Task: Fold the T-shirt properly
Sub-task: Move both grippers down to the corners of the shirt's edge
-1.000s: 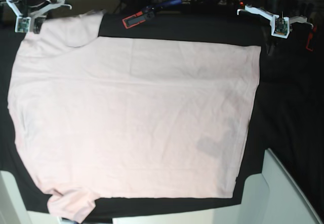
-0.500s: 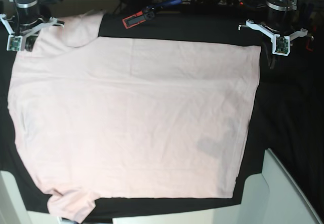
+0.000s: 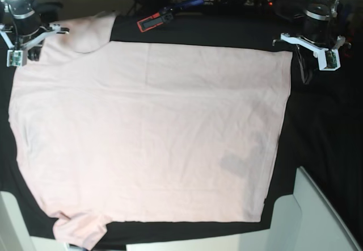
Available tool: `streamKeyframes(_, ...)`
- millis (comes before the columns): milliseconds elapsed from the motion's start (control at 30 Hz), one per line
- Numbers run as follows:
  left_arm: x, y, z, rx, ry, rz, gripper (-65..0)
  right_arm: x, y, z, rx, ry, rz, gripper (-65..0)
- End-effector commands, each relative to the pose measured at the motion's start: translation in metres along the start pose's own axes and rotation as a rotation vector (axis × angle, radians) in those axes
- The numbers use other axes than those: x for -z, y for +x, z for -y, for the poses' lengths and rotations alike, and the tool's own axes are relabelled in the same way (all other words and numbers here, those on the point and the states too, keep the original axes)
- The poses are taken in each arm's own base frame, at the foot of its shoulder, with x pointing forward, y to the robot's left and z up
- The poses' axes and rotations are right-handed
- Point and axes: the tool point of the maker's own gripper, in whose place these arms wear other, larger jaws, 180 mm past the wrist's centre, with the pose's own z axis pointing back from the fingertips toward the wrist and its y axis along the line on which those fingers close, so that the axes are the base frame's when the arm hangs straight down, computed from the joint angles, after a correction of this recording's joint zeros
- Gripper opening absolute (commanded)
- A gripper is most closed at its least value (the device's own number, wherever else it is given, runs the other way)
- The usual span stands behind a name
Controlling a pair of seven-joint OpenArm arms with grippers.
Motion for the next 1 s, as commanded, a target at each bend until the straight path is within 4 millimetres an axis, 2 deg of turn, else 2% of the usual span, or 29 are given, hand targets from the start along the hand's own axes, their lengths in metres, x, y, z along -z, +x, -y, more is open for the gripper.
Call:
streamKeyframes(0, 0.000, 0.006, -0.005, 0.002, 0.001, 0.011, -56.6, -0.003, 0.009, 0.003, -0.006, -0.005, 0.037, -51.7)
streamKeyframes(100, 0.002, 0.002, -0.008, -0.005, -0.006, -0.031, -44.8, -0.002, 0.011, -0.001, -0.014, 0.014, 0.043, -34.0)
streamKeyframes(167, 0.002, 0.001, -0.009, 0.030, -0.001, -0.034, -41.7, -0.002, 0.011, -0.008, -0.029, 0.054, 0.042, -25.1)
streamKeyframes(200, 0.001, 0.000, -0.010, 0.053, 0.003, -0.038, -41.7, -0.002, 0.012, -0.012, -0.026, 0.078, 0.047, -22.9)
streamKeyframes(233, 0.001, 0.000, -0.011, 0.079, 0.007, -0.038, -41.7, -0.003, 0.014, -0.012, 0.003, 0.099, 0.063, -22.2)
streamKeyframes(300, 0.001, -0.002, -0.012, 0.126, 0.017, -0.042, -41.7, -0.006, 0.023, 0.003, 0.124, 0.109, 0.108, -22.2)
streamKeyframes(367, 0.000, -0.002, -0.012, 0.142, 0.020, -0.042, -41.7, -0.003, 0.018, 0.022, 0.209, 0.110, 0.073, -22.2)
streamKeyframes(433, 0.000, -0.002, -0.012, 0.136, 0.019, -0.042, -41.7, 0.002, 0.012, 0.044, 0.216, 0.100, 0.015, -22.2)
streamKeyframes(533, 0.000, -0.003, -0.012, 0.140, 0.020, -0.044, -41.7, 0.010, -0.007, 0.058, 0.224, 0.111, -0.066, -22.3)
streamKeyframes(700, -0.002, -0.011, -0.015, 0.146, 0.020, -0.065, -41.7, 0.018, -0.029, 0.060, 0.269, 0.136, -0.115, -22.3)
streamKeyframes(800, -0.001, -0.020, -0.018, 0.144, 0.026, -0.089, -41.8, 0.026, -0.035, 0.065, 0.281, 0.144, -0.133, -22.3)
streamKeyframes(967, -0.001, -0.024, -0.020, 0.145, 0.031, -0.099, -41.8, 0.038, -0.043, 0.076, 0.309, 0.150, -0.164, -22.3)
